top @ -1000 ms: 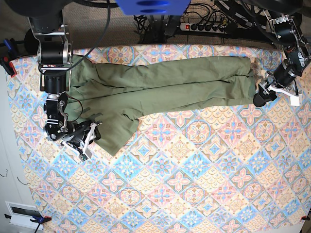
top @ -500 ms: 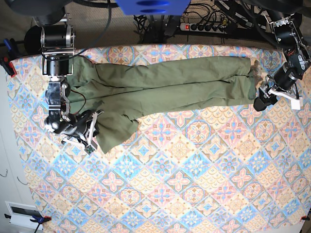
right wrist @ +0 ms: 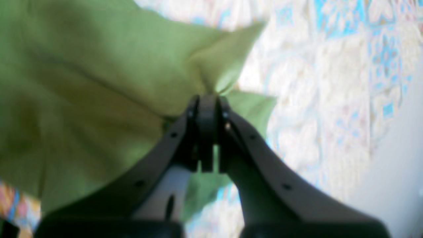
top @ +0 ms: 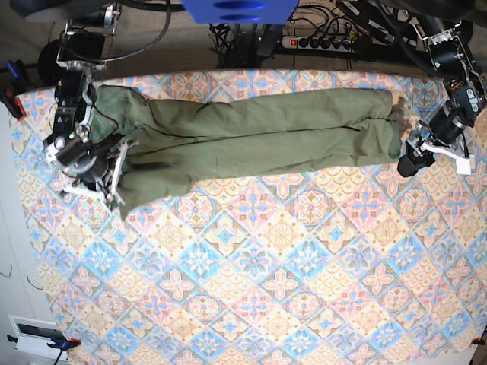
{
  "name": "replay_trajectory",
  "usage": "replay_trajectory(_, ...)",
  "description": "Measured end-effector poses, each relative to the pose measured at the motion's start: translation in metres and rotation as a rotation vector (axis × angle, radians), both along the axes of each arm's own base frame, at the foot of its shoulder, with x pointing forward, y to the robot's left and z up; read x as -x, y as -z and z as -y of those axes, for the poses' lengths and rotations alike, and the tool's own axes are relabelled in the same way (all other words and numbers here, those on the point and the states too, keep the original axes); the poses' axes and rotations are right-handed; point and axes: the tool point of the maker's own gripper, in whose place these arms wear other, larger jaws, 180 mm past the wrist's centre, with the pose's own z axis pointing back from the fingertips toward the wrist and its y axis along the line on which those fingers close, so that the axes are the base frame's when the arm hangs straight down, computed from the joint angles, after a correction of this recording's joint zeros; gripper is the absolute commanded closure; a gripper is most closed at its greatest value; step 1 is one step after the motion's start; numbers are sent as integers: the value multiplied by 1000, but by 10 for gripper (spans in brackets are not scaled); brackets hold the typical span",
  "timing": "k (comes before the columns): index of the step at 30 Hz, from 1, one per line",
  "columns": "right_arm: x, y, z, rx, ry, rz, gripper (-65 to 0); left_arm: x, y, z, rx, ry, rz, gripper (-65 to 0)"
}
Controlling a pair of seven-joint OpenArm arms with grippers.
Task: Layout the t-shirt on the table in an organized manner, then fold the t-shirt properly
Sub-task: 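Pull the folded strip taut between both grippers and lay it straight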
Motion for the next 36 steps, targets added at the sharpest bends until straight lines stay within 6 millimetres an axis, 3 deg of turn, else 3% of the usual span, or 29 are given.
replay_trajectory(4,30,11,-5,9,-18,-46,-5,0,0,0,-1,0,0,-470)
replay_trajectory(9,77,38,5,23,12,-162,-5,0,0,0,1,1,1,-470)
replay_trajectory(11,86,42,8,27,19,-182,-5,0,0,0,-1,0,0,-470)
replay_trajectory(17,92,45,5,15,13,-193,-15,1,7,3,-41,27,-33,-470)
replay_trajectory(22,85,41,8,22,18,-175,-114,7,25,6,-137,79,-108,-470)
replay_trajectory(24,79,34,15,5,49,-139,-148,10,31,10,-178,134,-146,-470)
replay_trajectory(28,80,21,59,42,206,-100,-191,13,39,18,-228,219,-188,-470)
replay_trajectory(32,67,13,58,2,233,-53,-193,26,48,18,-284,297,-255,-472)
replay_trajectory(36,59,8,56,-9,228,-24,-193,24,47,21,-305,346,-258,-477)
